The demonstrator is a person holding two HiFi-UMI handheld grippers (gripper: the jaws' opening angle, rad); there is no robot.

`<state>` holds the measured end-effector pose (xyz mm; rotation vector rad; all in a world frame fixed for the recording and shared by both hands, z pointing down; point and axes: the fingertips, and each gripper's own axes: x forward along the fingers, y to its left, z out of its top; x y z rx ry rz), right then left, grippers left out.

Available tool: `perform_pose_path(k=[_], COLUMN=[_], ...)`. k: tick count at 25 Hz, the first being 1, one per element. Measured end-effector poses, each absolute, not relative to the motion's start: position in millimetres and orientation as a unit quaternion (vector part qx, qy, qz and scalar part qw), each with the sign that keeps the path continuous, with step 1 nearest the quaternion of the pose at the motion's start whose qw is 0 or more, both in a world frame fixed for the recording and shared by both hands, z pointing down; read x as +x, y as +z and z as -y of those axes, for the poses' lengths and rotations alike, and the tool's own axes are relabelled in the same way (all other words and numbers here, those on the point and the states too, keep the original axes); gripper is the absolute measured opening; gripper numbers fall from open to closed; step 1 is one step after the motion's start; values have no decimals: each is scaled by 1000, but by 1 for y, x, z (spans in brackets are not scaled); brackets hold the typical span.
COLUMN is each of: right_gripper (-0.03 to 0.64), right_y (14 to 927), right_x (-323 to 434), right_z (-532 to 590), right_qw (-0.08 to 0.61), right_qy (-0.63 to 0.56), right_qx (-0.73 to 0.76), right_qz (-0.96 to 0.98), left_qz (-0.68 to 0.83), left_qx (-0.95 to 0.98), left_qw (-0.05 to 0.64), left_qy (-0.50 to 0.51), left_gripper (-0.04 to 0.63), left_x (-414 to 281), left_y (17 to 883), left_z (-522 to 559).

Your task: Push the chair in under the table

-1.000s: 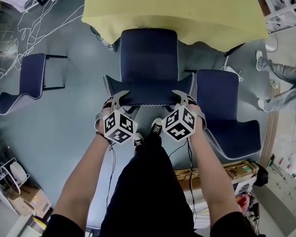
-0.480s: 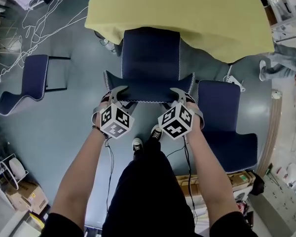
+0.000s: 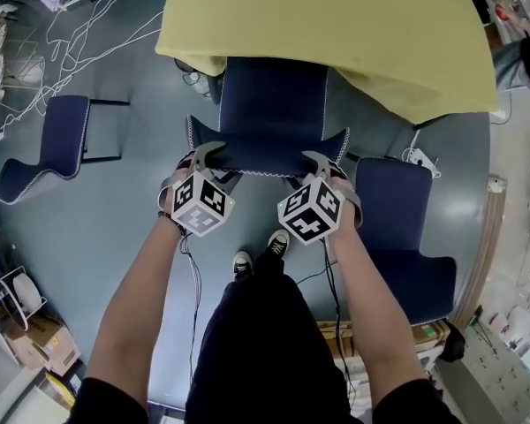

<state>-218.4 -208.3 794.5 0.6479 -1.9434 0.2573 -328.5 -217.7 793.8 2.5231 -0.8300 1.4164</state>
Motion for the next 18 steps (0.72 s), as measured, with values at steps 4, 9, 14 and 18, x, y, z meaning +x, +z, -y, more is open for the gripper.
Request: perform_pose_path(k=[4,9,14,18], right_gripper=[227,227,227,227], right_y=[795,795,795,794], right_x=[-219,-221,-221,-228], right_z=[226,236,236,234], right_qw=[512,513,511,512], right_qy=[105,109,105,107], right_qx=[268,263,262,262], right_qz=[810,810,812,811], left_qz=[278,279,277,279], left_qx=[837,835,836,836], left_qw=[63,68,65,59], left_qy=[467,469,469,469], left_gripper=[249,250,252,252], left_x=[-329,-331,-331,-337], left_y=[794,795,796,794], left_z=[235,245,246,245])
